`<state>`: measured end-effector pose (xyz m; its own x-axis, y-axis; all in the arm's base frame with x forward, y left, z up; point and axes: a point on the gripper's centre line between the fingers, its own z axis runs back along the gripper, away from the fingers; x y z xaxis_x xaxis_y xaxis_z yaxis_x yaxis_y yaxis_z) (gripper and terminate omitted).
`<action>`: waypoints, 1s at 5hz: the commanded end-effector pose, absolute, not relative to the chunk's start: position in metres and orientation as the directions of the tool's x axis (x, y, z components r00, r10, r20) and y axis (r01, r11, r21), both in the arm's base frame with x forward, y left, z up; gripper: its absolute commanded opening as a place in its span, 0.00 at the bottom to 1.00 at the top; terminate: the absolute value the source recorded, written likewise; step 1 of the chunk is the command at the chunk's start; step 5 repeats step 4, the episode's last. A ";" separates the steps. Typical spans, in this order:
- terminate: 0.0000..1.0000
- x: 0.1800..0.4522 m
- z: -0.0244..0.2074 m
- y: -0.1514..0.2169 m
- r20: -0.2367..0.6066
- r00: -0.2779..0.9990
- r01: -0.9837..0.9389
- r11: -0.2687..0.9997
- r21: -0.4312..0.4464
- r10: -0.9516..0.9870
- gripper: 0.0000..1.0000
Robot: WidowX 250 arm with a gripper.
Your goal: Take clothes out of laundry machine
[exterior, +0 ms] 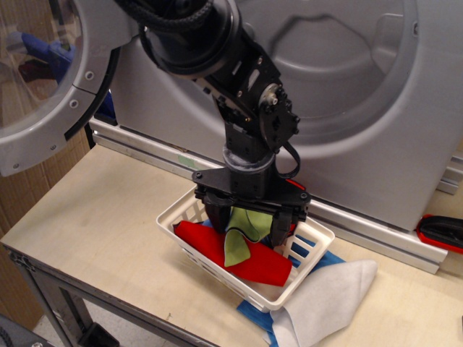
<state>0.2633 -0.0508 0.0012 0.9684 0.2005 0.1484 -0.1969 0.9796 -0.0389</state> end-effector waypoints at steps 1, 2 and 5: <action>0.00 0.256 0.070 -0.048 0.307 0.919 -0.263 0.965 0.006 0.248 1.00; 0.00 0.256 0.070 -0.048 0.307 0.919 -0.263 0.965 0.006 0.248 1.00; 1.00 0.256 0.070 -0.048 0.307 0.919 -0.263 0.965 0.006 0.248 1.00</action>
